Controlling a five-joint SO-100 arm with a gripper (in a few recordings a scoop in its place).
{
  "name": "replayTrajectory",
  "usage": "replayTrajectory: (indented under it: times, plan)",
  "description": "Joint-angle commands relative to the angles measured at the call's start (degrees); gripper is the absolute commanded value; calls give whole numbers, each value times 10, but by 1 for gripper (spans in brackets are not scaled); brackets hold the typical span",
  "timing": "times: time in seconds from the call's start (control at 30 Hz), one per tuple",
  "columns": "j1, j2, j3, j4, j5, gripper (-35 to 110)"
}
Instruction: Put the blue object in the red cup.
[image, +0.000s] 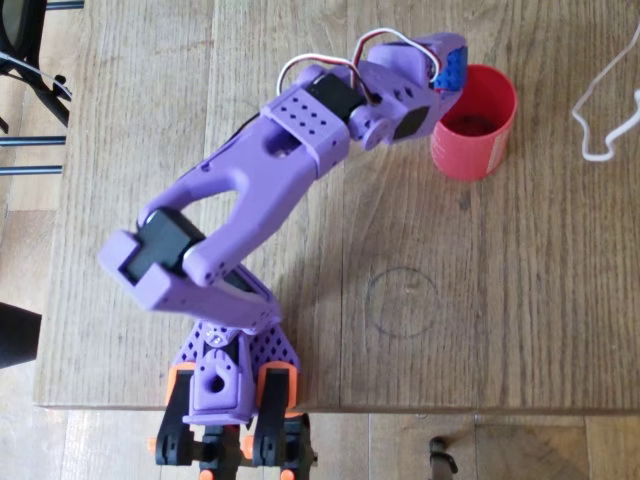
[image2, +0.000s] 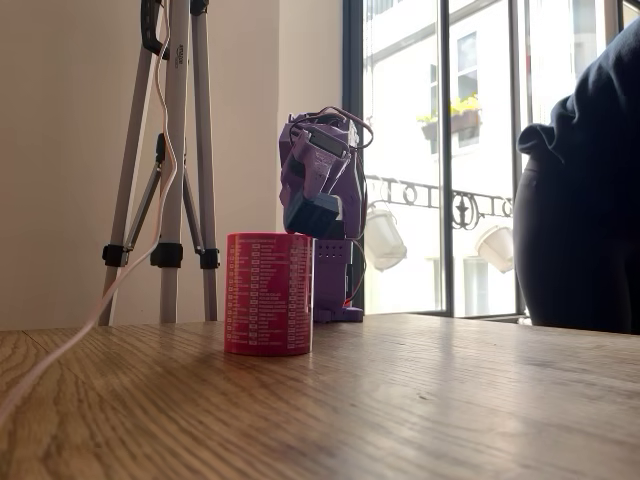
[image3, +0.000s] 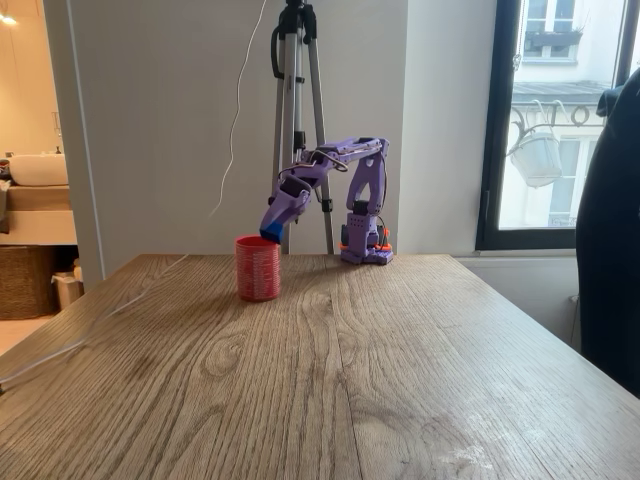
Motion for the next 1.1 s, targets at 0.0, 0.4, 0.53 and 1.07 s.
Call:
replayTrajectory:
  times: [0.0, 0.4, 0.53, 1.07]
  plan:
    - [30, -19, -78, 2, 33, 0]
    - [45, -29, -154, 102, 74, 0]
    - [43, -32, -152, 109, 71, 8]
    - [46, -32, -142, 130, 75, 62]
